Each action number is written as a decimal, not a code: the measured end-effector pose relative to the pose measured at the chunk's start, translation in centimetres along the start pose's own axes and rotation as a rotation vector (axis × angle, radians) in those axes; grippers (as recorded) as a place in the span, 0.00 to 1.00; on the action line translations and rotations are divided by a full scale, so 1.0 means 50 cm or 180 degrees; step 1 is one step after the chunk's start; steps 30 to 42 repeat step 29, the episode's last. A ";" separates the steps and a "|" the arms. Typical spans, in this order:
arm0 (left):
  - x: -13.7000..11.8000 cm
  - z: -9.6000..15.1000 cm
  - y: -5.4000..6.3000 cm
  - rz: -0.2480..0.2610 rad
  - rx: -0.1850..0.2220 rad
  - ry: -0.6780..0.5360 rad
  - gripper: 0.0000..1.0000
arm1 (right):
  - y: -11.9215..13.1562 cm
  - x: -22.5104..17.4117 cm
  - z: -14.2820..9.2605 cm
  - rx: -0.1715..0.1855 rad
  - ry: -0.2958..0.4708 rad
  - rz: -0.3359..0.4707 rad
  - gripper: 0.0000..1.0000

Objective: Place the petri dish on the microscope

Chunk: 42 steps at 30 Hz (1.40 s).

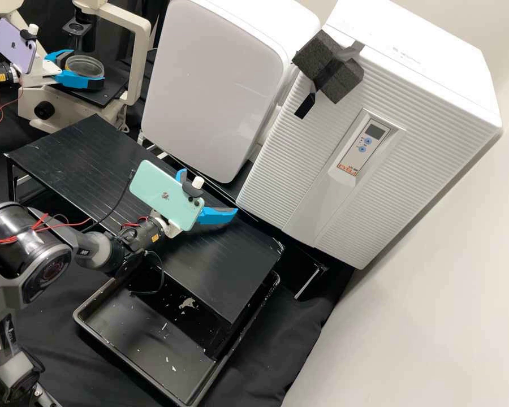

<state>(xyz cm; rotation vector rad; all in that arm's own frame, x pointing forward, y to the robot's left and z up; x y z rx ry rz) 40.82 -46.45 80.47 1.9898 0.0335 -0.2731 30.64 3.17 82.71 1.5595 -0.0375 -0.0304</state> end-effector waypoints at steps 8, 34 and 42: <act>-0.052 0.003 0.002 0.0019 0.0178 0.0152 1.00 | 0.000 0.000 0.000 0.0000 0.0000 0.0000 1.00; -0.292 0.067 -0.039 0.0800 0.0344 0.0476 1.00 | 0.000 0.000 0.000 0.0000 0.0000 0.0000 1.00; -0.292 0.067 -0.039 0.0800 0.0344 0.0476 1.00 | 0.000 0.000 0.000 0.0000 0.0000 0.0000 1.00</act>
